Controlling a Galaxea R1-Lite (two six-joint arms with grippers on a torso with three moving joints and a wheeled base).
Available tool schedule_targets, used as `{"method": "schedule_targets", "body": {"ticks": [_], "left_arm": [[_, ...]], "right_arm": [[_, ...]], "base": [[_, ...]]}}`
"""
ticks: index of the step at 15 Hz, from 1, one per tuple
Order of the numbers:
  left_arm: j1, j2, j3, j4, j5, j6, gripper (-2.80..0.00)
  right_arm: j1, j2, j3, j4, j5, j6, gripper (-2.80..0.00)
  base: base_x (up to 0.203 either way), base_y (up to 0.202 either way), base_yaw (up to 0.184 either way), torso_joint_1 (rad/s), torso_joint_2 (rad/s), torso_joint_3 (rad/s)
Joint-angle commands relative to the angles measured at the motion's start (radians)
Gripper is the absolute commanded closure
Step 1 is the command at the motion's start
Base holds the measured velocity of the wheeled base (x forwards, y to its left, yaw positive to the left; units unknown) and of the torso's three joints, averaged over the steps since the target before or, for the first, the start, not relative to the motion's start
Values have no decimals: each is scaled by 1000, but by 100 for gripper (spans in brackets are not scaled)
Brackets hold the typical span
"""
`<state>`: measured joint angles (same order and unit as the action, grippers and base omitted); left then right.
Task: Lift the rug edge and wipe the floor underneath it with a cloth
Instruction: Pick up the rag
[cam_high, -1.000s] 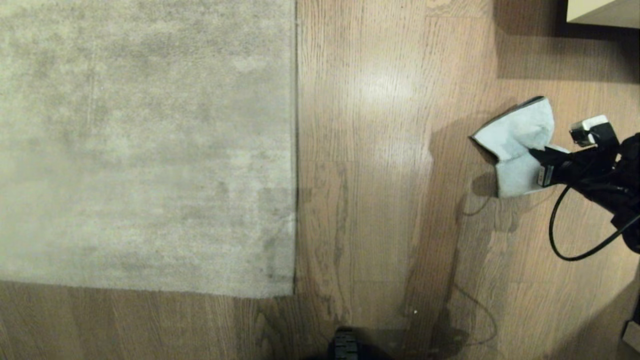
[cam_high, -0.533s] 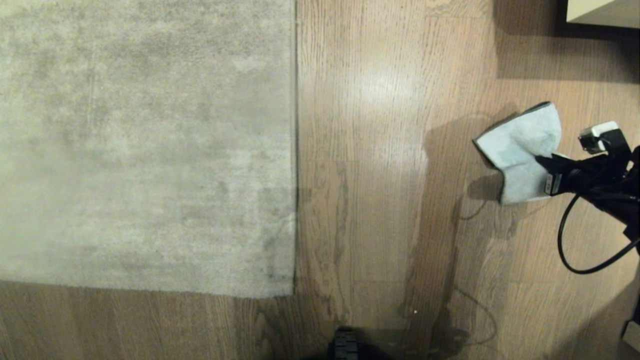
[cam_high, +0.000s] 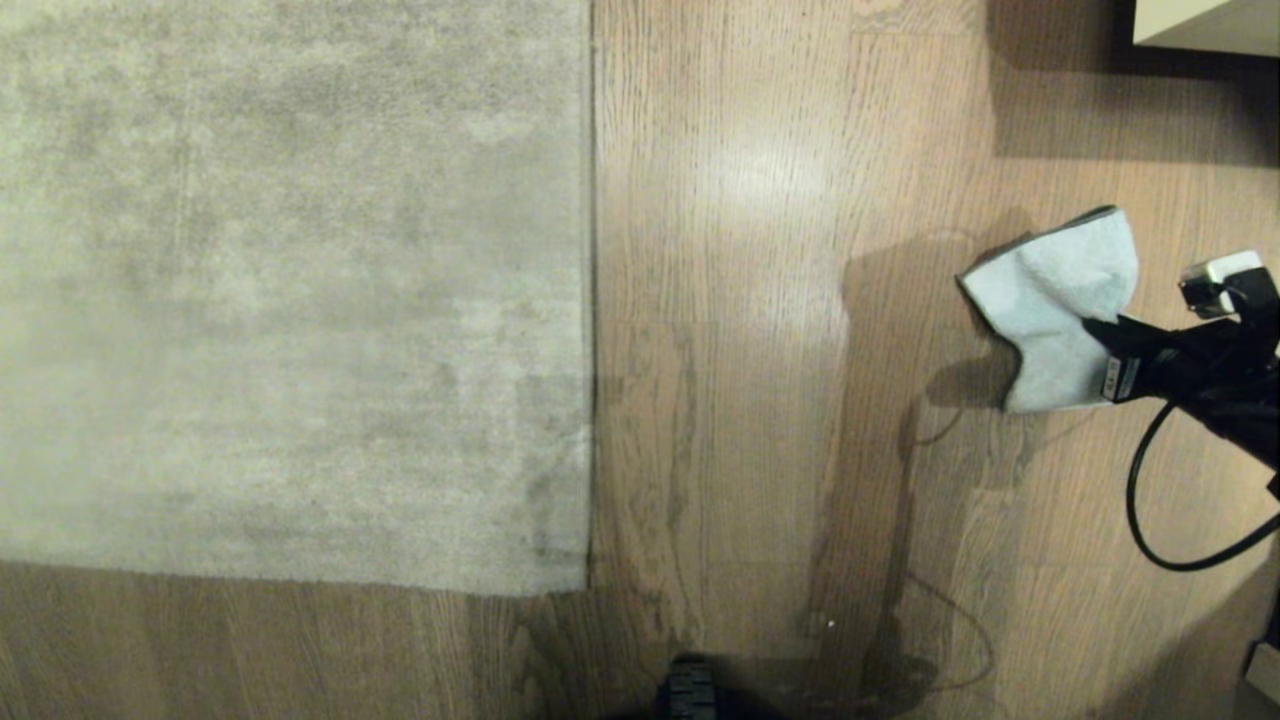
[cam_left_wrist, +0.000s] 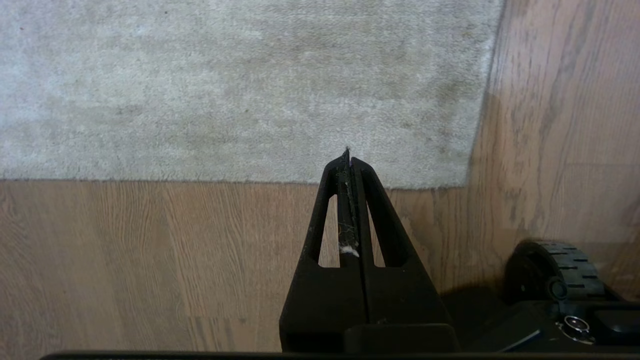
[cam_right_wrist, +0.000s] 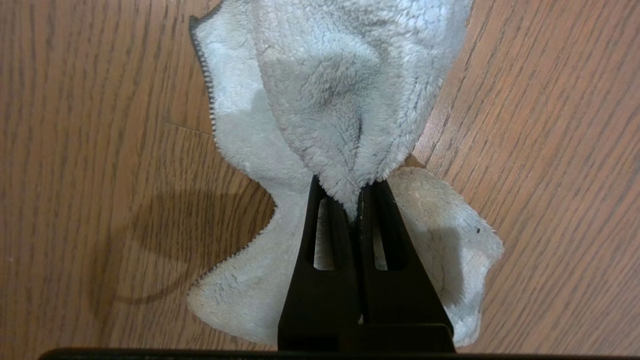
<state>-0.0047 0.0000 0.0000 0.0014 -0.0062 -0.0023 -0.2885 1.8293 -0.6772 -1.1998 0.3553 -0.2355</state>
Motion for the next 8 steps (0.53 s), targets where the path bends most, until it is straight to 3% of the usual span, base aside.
{"method": "schedule_targets", "body": {"ticks": [1,8], "left_arm": [[0,0,0,0,0,-1,0],[0,0,0,0,0,1,0]], "right_arm": [[0,-29,21,-6,2,-1,0],[0,-99,99,-7,-1,25,0]], "base": [[0,0,0,0,0,0],[0,0,0,0,0,0]]}}
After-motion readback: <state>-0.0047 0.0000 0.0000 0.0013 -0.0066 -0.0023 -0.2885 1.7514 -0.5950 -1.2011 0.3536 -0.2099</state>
